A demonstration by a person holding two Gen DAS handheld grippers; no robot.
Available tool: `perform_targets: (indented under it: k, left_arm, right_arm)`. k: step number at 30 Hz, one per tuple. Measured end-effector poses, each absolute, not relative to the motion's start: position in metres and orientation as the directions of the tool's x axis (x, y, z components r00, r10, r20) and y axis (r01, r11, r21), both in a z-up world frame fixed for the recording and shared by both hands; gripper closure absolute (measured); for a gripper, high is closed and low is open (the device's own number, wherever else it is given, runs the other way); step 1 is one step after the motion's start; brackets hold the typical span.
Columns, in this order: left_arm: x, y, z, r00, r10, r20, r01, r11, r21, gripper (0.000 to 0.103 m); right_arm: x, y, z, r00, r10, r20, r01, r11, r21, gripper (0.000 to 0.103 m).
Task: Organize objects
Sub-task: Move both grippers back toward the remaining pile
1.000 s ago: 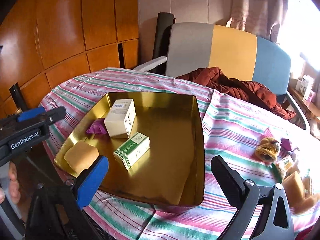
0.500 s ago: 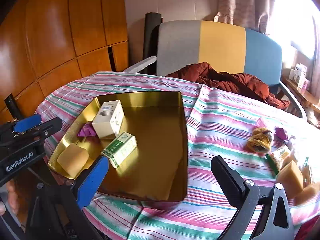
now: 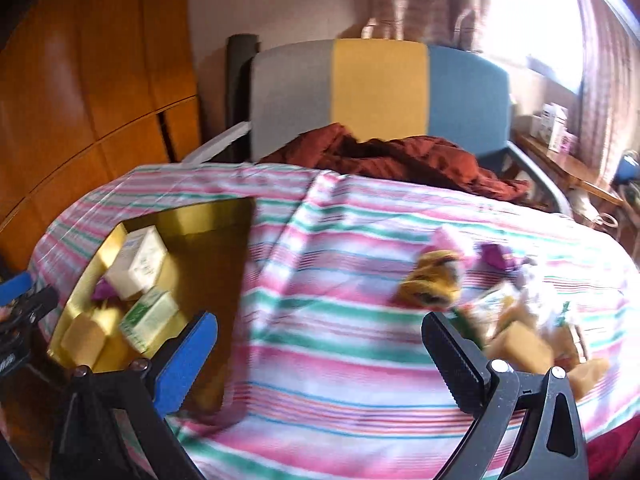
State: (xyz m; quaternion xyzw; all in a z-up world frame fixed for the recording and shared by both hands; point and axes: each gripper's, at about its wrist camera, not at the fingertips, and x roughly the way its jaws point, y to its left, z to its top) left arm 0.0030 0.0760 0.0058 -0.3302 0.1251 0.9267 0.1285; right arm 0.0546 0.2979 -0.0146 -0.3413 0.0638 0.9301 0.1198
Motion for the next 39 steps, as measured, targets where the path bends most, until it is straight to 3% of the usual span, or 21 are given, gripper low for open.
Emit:
perform_targets:
  k: [7, 21, 27, 39]
  left_arm:
    - [0.006, 0.094, 0.008, -0.731, 0.206, -0.65, -0.378, -0.916, 0.136, 0.036]
    - [0.003, 0.168, 0.019, -0.564, 0.416, -0.713, -0.601, -0.799, 0.009, 0.035]
    - [-0.001, 0.233, 0.013, -0.477, 0.463, -0.747, -0.701, -0.713, 0.006, 0.036]
    - [-0.048, 0.372, -0.044, -0.25, 0.496, -0.832, -0.778, -0.614, -0.132, 0.036]
  right_arm:
    - [0.062, 0.359, 0.006, -0.726, 0.271, -0.632, -0.373, -0.927, 0.031, 0.0]
    - [0.094, 0.511, 0.008, -0.634, 0.488, -0.6, -0.638, -0.769, 0.048, 0.0]
    - [0.114, 0.551, -0.009, -0.605, 0.455, -0.654, -0.715, -0.671, 0.194, 0.0]
    - [0.115, 0.551, -0.008, -0.658, 0.37, -0.656, -0.669, -0.687, 0.284, 0.0]
